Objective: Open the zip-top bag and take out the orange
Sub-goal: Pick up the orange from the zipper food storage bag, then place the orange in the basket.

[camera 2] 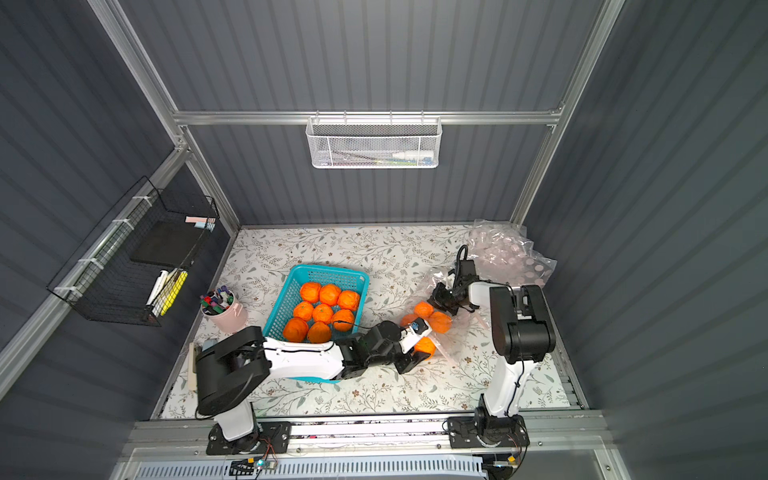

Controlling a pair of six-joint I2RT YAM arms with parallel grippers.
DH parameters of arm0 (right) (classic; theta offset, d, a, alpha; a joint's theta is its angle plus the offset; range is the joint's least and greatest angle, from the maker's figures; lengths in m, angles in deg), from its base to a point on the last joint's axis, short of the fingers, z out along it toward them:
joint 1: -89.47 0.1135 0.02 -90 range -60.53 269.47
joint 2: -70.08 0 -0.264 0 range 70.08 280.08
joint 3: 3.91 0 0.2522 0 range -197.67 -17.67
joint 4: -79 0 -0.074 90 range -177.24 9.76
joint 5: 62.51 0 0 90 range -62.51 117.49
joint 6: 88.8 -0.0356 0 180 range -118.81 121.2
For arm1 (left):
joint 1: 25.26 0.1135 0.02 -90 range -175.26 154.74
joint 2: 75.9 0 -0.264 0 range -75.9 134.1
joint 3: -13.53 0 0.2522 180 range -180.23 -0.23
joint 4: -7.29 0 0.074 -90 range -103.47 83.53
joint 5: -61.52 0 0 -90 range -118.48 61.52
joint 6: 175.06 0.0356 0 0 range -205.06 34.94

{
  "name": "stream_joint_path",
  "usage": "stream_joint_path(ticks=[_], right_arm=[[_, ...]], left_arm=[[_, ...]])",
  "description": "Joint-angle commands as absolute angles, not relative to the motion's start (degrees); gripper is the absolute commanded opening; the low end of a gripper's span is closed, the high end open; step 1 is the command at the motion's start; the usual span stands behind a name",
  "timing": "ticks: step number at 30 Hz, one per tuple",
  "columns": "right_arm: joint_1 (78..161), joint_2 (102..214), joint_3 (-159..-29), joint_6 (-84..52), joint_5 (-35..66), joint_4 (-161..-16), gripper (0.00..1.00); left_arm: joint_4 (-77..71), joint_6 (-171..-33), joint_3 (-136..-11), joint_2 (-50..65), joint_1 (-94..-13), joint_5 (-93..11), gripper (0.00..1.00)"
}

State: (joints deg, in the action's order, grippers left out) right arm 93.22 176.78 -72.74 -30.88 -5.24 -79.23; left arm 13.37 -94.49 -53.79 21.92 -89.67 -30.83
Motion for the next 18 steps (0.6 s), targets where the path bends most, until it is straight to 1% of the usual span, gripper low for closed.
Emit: stream_joint_path(ticks=[1,4,6,10,13,16,18], right_arm=[[93.3,178.7,-71.8,-30.4,-4.4,-77.3,0.03],[93.2,178.8,-71.6,-30.5,-4.6,-77.2,0.03],[93.2,178.7,-71.6,-30.5,-4.6,-77.2,0.03],[93.2,178.7,-71.7,-30.3,-4.7,-77.0,0.03],[93.2,178.7,-71.8,-30.2,-4.8,-76.9,0.03],[93.2,178.8,-72.0,-30.2,-4.8,-76.8,0.03],[93.2,178.9,-72.1,-30.1,-4.8,-76.8,0.03]], left_arm=[[3.3,-98.0,-52.2,12.2,-89.4,-29.0,0.46],[-7.0,-100.1,-53.1,4.5,-88.5,-22.3,0.47],[-14.1,-103.1,-54.1,0.1,-86.5,-18.6,0.48],[-24.1,-109.6,-53.9,-5.4,-80.8,-16.7,0.49],[-30.2,-114.9,-53.0,-8.1,-79.3,-13.6,0.5],[-32.7,-120.1,-51.1,-11.1,-78.5,-12.3,0.5],[-33.0,-122.8,-49.3,-12.0,-77.4,-13.7,0.5]])
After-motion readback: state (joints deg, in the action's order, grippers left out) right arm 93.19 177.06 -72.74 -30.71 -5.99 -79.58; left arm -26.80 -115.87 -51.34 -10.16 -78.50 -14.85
